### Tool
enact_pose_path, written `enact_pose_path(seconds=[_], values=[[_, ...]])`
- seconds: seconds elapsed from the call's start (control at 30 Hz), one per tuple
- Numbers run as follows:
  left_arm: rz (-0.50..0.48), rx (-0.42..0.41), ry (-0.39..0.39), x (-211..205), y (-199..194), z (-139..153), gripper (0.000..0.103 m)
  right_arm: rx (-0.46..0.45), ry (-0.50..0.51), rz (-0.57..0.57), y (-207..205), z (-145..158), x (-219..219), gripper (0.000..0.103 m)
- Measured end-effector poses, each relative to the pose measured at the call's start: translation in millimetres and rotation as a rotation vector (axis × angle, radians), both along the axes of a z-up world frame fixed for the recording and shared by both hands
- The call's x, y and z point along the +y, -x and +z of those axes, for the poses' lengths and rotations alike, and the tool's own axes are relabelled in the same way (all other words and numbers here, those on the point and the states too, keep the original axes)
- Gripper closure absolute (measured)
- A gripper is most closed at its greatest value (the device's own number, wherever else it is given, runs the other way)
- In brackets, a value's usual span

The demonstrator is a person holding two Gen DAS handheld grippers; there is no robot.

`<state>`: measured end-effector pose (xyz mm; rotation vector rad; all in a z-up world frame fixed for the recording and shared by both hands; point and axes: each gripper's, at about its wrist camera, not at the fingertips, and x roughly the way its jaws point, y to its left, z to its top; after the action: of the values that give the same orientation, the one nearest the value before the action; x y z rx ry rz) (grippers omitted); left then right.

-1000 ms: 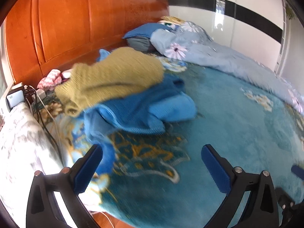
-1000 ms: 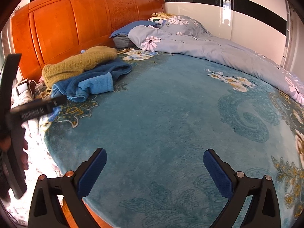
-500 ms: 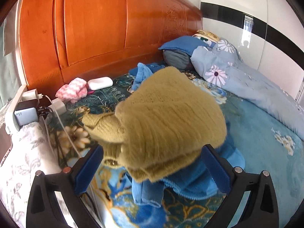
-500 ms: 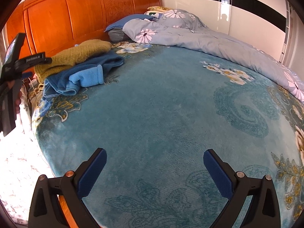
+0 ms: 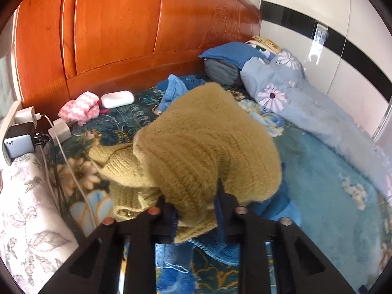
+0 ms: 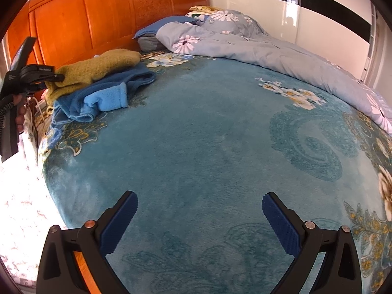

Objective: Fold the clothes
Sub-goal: 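Lift the mustard vest with the left gripper and lay it on the open blanket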

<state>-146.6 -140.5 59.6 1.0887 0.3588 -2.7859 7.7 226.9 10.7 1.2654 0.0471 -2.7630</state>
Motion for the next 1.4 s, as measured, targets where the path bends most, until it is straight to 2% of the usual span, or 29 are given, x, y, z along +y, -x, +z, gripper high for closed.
enact_pose_path(seconds=[0.17,0.33,0.4,0.47,0.57,0.6,0.77,0.87,0.97,1.07,1.13,1.3,1.4], values=[[-0.061,0.068,-0.036,14,-2,28,0.084,0.004,0.016,-0.041,0,3,20,0.000],[-0.188,0.167,-0.063,61,-3,72,0.085,0.014,0.046,-0.119,1,8,51,0.000],[-0.246,0.196,-0.101,84,-3,88,0.085,0.027,0.055,-0.151,-1,12,65,0.000],[-0.305,0.217,-0.120,109,-4,99,0.085,0.037,0.066,-0.183,-4,16,79,0.000],[-0.410,0.254,-0.109,161,-6,112,0.086,0.046,0.093,-0.234,-10,18,100,0.000],[-0.457,0.262,-0.140,182,-7,115,0.086,0.047,0.102,-0.249,-12,18,106,0.000],[-0.672,0.282,-0.181,278,-21,127,0.088,0.057,0.127,-0.332,-26,20,143,0.000],[-0.809,0.270,-0.217,342,-38,126,0.090,0.070,0.132,-0.399,-40,23,171,0.000],[-0.954,0.227,-0.220,417,-63,115,0.091,0.091,0.131,-0.481,-61,28,202,0.000],[-1.056,0.171,-0.249,472,-85,99,0.091,0.108,0.121,-0.566,-84,32,235,0.000],[-1.109,0.146,-0.235,502,-104,86,0.091,0.110,0.120,-0.617,-98,32,254,0.000],[-1.172,0.021,-0.152,547,-122,50,0.091,0.112,0.122,-0.698,-124,31,288,0.000],[-1.182,-0.046,-0.129,550,-124,29,0.091,0.106,0.121,-0.714,-132,29,296,0.000]])
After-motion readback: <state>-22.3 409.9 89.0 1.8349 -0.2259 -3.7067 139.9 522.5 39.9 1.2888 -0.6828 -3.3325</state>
